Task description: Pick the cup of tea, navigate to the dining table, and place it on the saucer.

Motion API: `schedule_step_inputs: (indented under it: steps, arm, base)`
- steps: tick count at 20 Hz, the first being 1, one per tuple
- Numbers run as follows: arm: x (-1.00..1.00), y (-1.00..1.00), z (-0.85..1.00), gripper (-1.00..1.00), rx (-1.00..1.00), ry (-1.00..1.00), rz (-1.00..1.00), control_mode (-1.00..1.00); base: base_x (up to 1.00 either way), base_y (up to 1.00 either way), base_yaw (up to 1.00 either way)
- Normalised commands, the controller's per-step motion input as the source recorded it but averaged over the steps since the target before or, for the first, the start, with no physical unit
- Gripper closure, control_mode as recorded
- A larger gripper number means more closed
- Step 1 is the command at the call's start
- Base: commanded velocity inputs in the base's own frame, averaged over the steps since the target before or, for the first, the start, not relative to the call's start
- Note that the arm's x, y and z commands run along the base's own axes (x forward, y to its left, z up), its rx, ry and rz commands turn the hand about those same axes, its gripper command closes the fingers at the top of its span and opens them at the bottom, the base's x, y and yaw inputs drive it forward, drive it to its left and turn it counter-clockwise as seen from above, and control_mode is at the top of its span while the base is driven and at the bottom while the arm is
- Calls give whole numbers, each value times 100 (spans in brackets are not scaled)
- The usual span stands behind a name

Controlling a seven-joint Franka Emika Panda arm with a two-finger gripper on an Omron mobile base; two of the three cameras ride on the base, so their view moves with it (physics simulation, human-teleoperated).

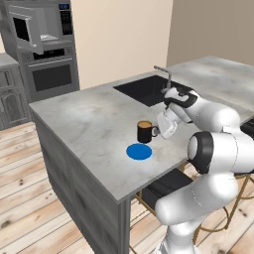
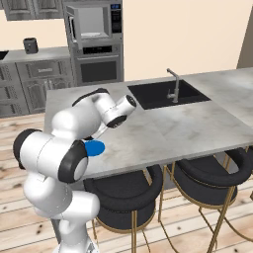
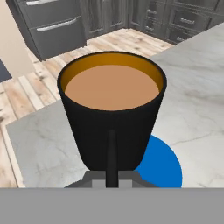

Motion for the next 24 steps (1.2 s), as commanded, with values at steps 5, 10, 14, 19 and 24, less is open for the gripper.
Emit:
schedule_step_inputs:
  steps: [5,10,14,19,24]
  arm:
    - [0,0,-23,100,0,-2,0,-100]
    - [0,0,-27,100,0,0,0,-100]
    - [0,0,-19,100,0,0,0,-100]
    - [3,0,-5,100,0,0,0,-100]
    - [0,1,-7,100,0,0,0,-100]
  base:
    - [0,0,0]
    - [0,0,0]
    - [0,0,0]
    - [0,0,0]
    - [0,0,0]
